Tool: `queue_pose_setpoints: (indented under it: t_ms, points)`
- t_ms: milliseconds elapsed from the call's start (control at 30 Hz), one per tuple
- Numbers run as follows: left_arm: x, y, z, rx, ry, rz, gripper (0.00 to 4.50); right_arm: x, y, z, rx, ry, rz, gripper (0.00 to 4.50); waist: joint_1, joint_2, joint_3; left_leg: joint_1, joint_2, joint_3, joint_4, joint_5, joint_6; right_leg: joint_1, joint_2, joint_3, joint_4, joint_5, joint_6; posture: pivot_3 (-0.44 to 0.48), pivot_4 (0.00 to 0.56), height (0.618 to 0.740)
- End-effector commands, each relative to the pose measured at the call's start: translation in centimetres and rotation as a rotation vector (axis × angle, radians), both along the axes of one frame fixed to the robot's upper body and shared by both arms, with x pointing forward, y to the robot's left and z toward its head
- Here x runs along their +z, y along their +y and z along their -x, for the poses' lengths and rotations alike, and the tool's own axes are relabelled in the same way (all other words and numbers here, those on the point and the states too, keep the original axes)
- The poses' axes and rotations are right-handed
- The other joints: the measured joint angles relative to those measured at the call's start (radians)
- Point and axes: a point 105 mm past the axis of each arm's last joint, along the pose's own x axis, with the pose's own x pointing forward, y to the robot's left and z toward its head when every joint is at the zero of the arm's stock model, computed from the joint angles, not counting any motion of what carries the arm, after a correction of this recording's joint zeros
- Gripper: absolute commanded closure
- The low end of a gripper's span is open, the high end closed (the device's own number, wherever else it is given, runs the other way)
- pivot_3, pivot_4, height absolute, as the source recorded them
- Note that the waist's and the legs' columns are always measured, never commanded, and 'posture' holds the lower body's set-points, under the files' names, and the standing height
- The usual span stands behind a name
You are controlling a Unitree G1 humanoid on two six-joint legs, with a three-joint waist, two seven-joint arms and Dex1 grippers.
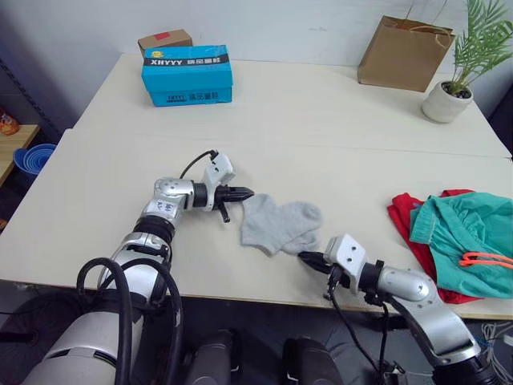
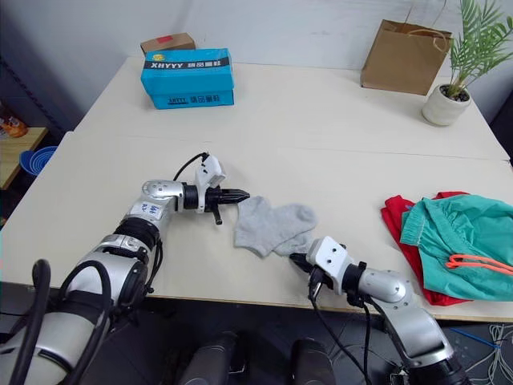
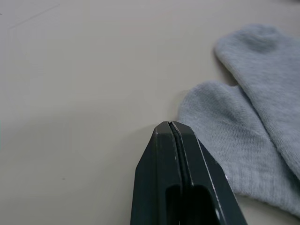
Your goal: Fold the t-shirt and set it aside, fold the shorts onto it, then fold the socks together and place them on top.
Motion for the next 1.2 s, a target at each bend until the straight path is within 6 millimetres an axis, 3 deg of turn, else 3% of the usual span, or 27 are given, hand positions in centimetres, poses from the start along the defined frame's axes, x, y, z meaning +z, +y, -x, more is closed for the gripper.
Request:
queue_pose_setpoints:
  t_ms: [33, 167, 267, 367, 500, 633, 733, 767, 967, 1200]
  points:
    - [0.0, 1.2, 0.5, 0.007, -0.014, 0.013, 4.50, 0.8, -0.5, -0.1, 0.022, -0.018, -0.006, 4.46, -0.003, 0.000, 0.000, 0.000, 0.000, 0.000, 0.000, 0.000, 0.000, 0.000, 0.000, 0.000, 0.000, 0.000, 0.000, 0.000, 0.150, 0.740]
    - [0.2, 2.6, 0.7, 0.075, -0.054, 0.041, 4.50, 1.1, -0.7, 0.7, 0.053, 0.042, -0.062, 4.46, -0.013, 0.000, 0.000, 0.001, 0.000, -0.001, 0.000, 0.000, 0.000, 0.001, -0.001, 0.000, 0.002, 0.000, 0.000, 0.000, 0.150, 0.740]
    - [1.6, 4.2, 1.0, 0.144, -0.064, 0.134, 4.50, 2.6, -0.9, 1.7, 0.069, 0.143, -0.194, 4.46, -0.021, 0.000, 0.000, 0.001, 0.000, -0.001, 0.000, 0.000, 0.000, 0.001, -0.002, 0.000, 0.006, 0.000, 0.000, 0.000, 0.150, 0.740]
    - [3.0, 5.6, 2.1, 0.152, -0.082, 0.152, 3.69, 4.0, -1.6, 2.1, 0.105, 0.159, -0.207, 3.64, -0.023, 0.000, 0.000, 0.001, 0.001, -0.002, 0.001, 0.000, 0.000, 0.001, -0.002, 0.000, 0.007, 0.000, 0.000, 0.000, 0.150, 0.740]
    - [4.1, 6.5, 5.4, 0.134, 0.132, 0.193, 2.46, 6.1, -2.8, 2.1, 0.136, 0.262, -0.274, 2.31, -0.022, 0.000, 0.000, 0.001, 0.001, -0.004, 0.001, 0.000, 0.000, 0.003, -0.003, 0.002, 0.006, 0.000, 0.000, 0.000, 0.150, 0.740]
    - [3.1, 5.9, 10.2, 0.116, 0.519, 0.129, 1.29, 5.6, -5.8, -1.3, -0.045, 0.364, -0.060, 1.01, -0.025, 0.001, 0.000, 0.002, 0.001, -0.005, 0.000, 0.000, -0.001, 0.003, -0.004, 0.008, 0.005, 0.000, 0.000, 0.000, 0.150, 0.740]
    - [2.3, 5.0, 11.0, 0.165, 0.634, 0.110, 0.37, 6.3, -6.1, -4.3, -0.106, 0.386, -0.085, 0.02, -0.019, 0.001, 0.001, 0.003, 0.001, -0.006, 0.000, 0.000, -0.002, 0.002, -0.004, 0.009, 0.003, -0.001, -0.002, 0.000, 0.150, 0.740]
    - [2.0, 4.6, 10.7, 0.199, 0.645, 0.105, 0.06, 6.6, -6.1, -5.4, -0.121, 0.388, -0.109, 0.00, -0.018, 0.001, 0.001, 0.003, 0.001, -0.006, 0.000, 0.001, -0.003, 0.002, -0.004, 0.009, 0.003, -0.001, -0.002, 0.000, 0.150, 0.740]
    - [0.3, 1.3, 10.5, 0.267, 0.739, 0.106, 0.02, 6.8, -4.7, -9.6, -0.136, 0.399, -0.132, 0.00, -0.015, 0.001, 0.000, 0.002, -0.001, -0.005, -0.001, 0.002, -0.003, 0.002, -0.002, 0.009, 0.007, -0.001, -0.002, 0.000, 0.150, 0.740]
    - [-0.8, -0.6, 11.2, 0.255, 0.798, 0.031, 0.02, 6.0, -2.7, -11.2, -0.129, 0.486, -0.140, 0.00, -0.016, 0.001, 0.000, 0.003, -0.001, -0.005, 0.000, 0.002, -0.002, 0.004, -0.001, 0.008, 0.007, -0.001, -0.002, 0.000, 0.150, 0.740]
